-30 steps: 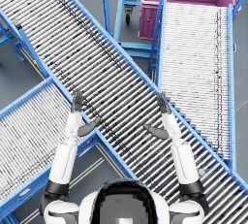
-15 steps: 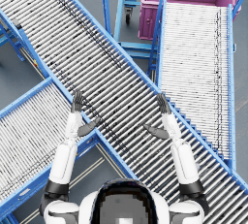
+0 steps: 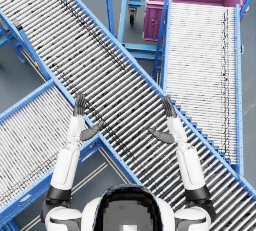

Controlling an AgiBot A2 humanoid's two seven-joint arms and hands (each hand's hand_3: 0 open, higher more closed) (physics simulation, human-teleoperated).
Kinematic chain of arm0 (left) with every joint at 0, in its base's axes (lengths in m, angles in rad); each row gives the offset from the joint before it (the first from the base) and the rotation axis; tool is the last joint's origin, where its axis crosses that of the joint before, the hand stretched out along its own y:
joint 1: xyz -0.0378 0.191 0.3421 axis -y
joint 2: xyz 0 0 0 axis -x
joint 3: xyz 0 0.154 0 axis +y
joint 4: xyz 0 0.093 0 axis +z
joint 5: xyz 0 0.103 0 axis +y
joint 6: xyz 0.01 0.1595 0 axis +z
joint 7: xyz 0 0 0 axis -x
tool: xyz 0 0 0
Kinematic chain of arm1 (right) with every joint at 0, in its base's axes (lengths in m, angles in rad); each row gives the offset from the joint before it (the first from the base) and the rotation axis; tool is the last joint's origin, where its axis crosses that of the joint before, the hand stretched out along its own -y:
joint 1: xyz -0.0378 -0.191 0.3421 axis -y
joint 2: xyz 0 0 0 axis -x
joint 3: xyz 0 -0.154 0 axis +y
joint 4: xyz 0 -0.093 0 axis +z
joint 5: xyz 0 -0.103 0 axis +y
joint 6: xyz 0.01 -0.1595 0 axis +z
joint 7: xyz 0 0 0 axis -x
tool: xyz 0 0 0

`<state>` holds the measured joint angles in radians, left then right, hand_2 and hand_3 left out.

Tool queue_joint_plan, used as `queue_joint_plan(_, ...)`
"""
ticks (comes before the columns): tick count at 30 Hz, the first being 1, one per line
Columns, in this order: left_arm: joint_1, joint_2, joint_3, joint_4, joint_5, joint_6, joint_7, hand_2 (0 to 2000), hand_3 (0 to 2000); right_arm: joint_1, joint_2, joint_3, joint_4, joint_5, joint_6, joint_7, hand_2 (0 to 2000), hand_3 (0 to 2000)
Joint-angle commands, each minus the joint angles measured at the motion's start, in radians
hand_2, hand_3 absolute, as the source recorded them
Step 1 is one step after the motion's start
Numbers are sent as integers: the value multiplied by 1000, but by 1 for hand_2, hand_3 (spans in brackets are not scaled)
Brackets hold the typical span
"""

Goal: Pick up the oil and place it on the left assembly line, put the cola on the right, and keep Sprite still

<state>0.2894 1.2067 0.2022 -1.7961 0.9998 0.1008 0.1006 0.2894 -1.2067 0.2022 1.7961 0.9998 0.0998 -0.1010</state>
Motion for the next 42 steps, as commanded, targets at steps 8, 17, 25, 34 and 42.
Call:
queue_joint_plan(8, 0, 0, 0, 0, 0, 0, 0, 0, 0, 0, 0, 0, 0, 0, 0, 0, 0, 0)
queue_joint_plan(17, 17, 23, -15, -4, 0, -74, -74, 0, 0, 7, -17, -4, 9, 0, -73, 74, 0, 0)
queue_joint_plan(25, 48, 54, -125, -80, 133, -99, -99, 0, 0, 32, -53, -93, 105, 133, -98, 99, 0, 0)
queue_joint_plan(34, 127, 73, -250, -89, 324, -101, -101, 0, 0, 109, -85, -191, 124, 324, -100, 101, 0, 0)
queue_joint_plan(42, 158, 75, -345, -55, 334, -101, -101, 0, 0, 118, -92, -299, 100, 334, -100, 101, 0, 0)
